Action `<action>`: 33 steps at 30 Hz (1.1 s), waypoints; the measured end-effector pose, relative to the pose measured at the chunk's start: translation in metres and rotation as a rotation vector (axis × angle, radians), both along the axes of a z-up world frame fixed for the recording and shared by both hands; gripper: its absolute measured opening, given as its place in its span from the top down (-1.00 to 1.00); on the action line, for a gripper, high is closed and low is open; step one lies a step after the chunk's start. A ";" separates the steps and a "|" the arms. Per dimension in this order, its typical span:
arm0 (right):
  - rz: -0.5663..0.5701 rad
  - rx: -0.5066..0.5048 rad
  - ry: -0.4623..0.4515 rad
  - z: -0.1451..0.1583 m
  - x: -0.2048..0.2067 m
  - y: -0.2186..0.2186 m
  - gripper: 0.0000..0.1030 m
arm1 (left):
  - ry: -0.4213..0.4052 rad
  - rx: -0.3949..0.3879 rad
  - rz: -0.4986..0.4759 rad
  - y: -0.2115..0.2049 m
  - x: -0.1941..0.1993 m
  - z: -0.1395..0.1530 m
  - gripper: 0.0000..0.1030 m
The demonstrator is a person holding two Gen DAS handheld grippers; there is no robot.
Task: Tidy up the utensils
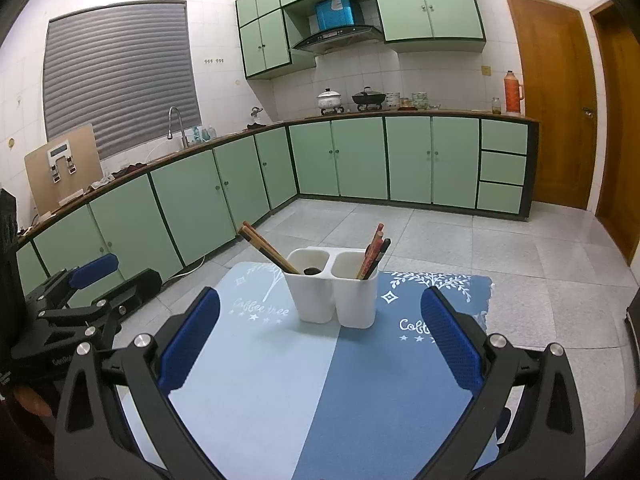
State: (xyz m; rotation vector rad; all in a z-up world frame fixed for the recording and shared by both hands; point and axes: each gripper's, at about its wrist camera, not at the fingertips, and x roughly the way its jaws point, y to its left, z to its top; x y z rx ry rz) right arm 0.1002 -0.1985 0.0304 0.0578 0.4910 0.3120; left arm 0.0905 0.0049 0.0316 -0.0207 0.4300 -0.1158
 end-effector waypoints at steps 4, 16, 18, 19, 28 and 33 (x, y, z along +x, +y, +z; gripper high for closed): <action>0.001 -0.001 0.001 0.000 -0.001 0.000 -0.89 | 0.000 0.000 0.000 0.001 0.000 0.000 -0.88; 0.002 -0.002 -0.001 -0.001 -0.002 0.002 -0.89 | 0.001 -0.003 0.005 0.003 -0.001 -0.002 -0.88; 0.002 -0.002 0.000 -0.001 -0.002 0.001 -0.89 | 0.001 -0.003 0.005 0.003 -0.001 -0.002 -0.88; 0.002 -0.002 0.000 -0.001 -0.002 0.002 -0.89 | 0.001 -0.003 0.005 0.003 -0.001 -0.002 -0.88; 0.001 -0.002 0.000 -0.001 -0.002 0.002 -0.89 | 0.002 -0.003 0.005 0.003 -0.001 -0.001 -0.88; 0.002 -0.002 -0.001 0.000 -0.002 0.002 -0.89 | 0.002 -0.003 0.005 0.003 -0.001 -0.001 -0.88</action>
